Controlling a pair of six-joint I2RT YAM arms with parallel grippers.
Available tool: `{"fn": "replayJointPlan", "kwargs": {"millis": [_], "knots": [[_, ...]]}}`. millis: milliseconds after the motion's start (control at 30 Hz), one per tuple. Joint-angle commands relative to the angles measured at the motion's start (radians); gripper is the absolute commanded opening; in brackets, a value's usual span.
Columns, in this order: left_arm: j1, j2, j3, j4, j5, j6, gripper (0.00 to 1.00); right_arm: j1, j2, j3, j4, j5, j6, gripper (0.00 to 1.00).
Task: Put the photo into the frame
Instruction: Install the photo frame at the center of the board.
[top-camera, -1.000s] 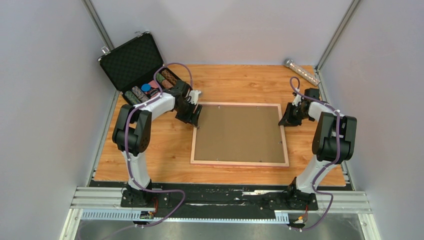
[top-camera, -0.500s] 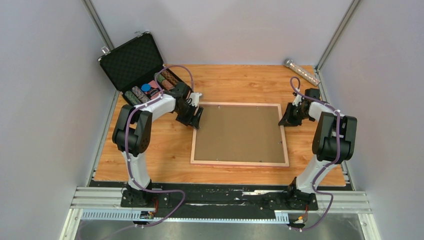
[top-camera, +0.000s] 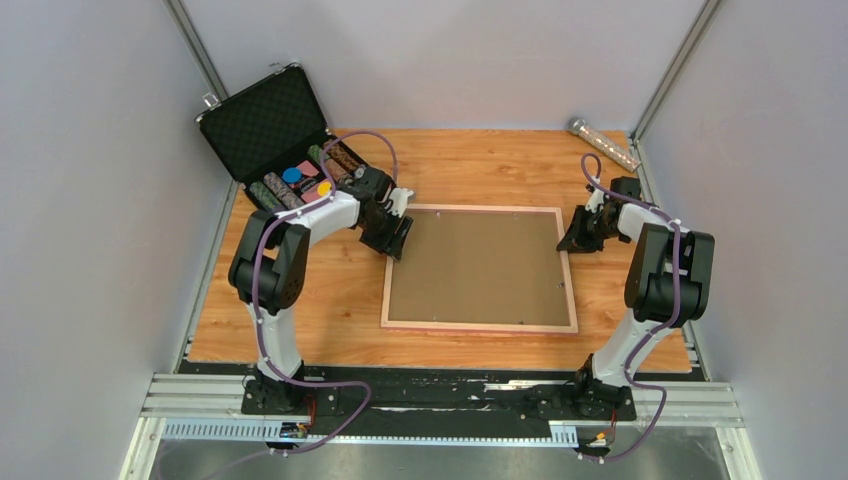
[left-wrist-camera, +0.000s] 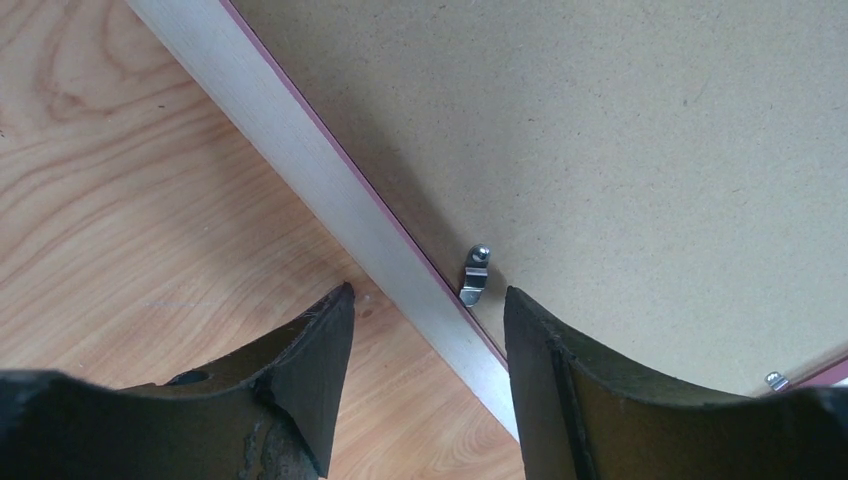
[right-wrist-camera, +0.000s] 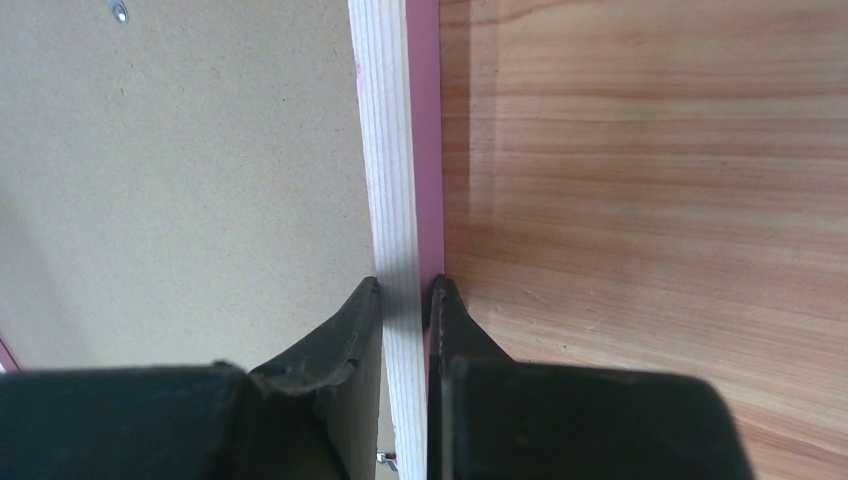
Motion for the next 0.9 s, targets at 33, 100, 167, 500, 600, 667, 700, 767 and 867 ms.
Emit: {"fn": "replayJointPlan", "kwargs": {"millis": [33,100,167,500,600,667,700,767,867], "knots": [[-0.014,0.007,-0.003,0.019,-0.024,-0.004,0.61,-0.020,0.059,-0.007,0.028,0.040,0.025,0.00],[-0.014,0.007,-0.006,0.024,-0.030,-0.005,0.57,-0.022,0.062,-0.006,0.028,0.039,0.025,0.00],[-0.014,0.010,-0.005,0.026,-0.032,-0.005,0.54,-0.022,0.062,-0.006,0.026,0.037,0.025,0.00],[-0.014,0.030,0.014,0.030,-0.027,-0.005,0.44,-0.029,0.070,-0.006,0.023,0.029,0.026,0.00],[-0.014,0.031,0.018,0.031,-0.026,-0.005,0.40,-0.029,0.073,-0.004,0.022,0.028,0.025,0.00],[-0.013,0.034,0.022,0.032,-0.025,-0.005,0.37,-0.029,0.073,-0.004,0.021,0.026,0.025,0.00],[-0.014,0.036,0.023,0.032,-0.023,-0.005,0.36,-0.030,0.072,-0.004,0.021,0.026,0.025,0.00],[-0.014,0.039,0.026,0.032,-0.021,-0.005,0.34,-0.031,0.073,-0.004,0.021,0.026,0.025,0.00],[-0.014,0.040,0.030,0.033,-0.018,-0.006,0.32,-0.032,0.075,-0.003,0.019,0.024,0.001,0.00]]}}
